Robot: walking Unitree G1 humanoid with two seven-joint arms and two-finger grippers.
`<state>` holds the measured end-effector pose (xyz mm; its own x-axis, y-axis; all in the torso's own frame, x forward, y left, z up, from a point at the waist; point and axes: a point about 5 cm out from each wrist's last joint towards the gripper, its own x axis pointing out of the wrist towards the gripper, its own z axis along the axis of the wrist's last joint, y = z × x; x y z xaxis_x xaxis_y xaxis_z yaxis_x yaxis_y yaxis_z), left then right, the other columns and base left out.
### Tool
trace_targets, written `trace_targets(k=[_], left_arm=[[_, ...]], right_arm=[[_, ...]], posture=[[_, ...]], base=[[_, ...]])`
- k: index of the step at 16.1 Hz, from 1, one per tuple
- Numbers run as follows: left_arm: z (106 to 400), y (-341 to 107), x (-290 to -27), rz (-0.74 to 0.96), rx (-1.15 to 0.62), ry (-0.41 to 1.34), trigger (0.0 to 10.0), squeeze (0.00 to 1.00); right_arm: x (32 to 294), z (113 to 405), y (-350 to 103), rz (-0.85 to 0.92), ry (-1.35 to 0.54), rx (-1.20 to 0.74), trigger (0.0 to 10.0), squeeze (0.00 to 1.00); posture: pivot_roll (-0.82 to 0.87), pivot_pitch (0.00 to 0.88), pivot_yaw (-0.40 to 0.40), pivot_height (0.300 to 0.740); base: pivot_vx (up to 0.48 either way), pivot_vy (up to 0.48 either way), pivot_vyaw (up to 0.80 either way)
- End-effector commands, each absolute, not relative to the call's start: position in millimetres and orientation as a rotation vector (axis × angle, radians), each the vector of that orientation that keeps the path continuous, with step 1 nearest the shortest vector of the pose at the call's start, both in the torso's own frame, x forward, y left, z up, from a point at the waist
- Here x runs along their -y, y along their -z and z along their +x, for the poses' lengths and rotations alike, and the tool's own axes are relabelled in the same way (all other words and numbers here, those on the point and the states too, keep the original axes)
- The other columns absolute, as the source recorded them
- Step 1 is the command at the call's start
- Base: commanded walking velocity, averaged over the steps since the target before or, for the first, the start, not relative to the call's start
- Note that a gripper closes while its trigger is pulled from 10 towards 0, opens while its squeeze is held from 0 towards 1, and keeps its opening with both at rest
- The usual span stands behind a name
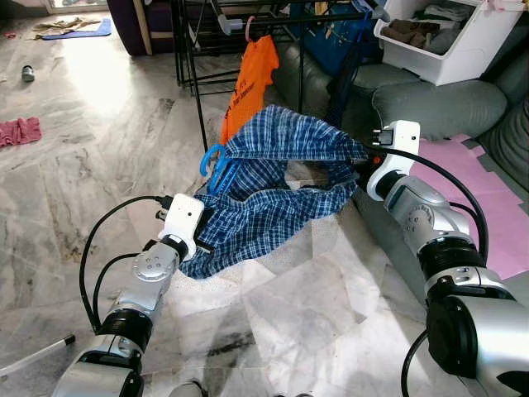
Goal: Hang hanger
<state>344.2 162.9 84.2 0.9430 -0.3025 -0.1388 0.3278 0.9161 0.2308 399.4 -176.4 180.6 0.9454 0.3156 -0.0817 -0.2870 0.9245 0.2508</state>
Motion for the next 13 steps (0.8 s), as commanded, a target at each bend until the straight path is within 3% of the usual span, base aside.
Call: trace_targets(k=[1, 2, 3, 4, 6, 13], left_arm=[[346, -86, -173, 0.228, -0.107, 0.26, 0.0, 0.0], [347, -85, -169, 0.194, -0.113, 0.243, 0.0, 0.0], [356, -102, -136, -0.05, -0.089, 0.258, 3.3, 0.0], [359, -110, -123, -0.144, -0.078, 0.281, 3.2, 0.0], [358, -111, -118, -0.163, -0.077, 0.305, 2.7, 0.0], [355, -122, -104, -0.201, -0.115, 0.373, 4.0, 0.0]], right_arm=[[188, 399, -188, 0.233, -0.277, -0.096, 0.0, 0.0], [181, 397, -184, 0.226, -0.307, -0.105, 0.0, 0.0], [151, 374, -128, 0.032, -0.392, -0.186, 0.0, 0.0], [140, 362, -108, -0.037, -0.43, -0.211, 0.0, 0.0], [140, 363, -108, -0.046, -0.429, -0.215, 0.0, 0.0], [101, 336, -75, -0.097, -0.616, -0.323, 0.0, 0.0]], posture=[[0.05, 0.097, -0.111, 0.74], [0.05, 0.096, -0.111, 0.74], [0.06, 0.088, -0.096, 0.74], [0.06, 0.087, -0.096, 0.74], [0.06, 0.086, -0.098, 0.74], [0.07, 0.087, -0.102, 0.74]], base=[[0.0, 0.0, 0.0], [0.0, 0.0, 0.0], [0.0, 0.0, 0.0], [0.0, 0.0, 0.0], [0.0, 0.0, 0.0], [0.0, 0.0, 0.0]])
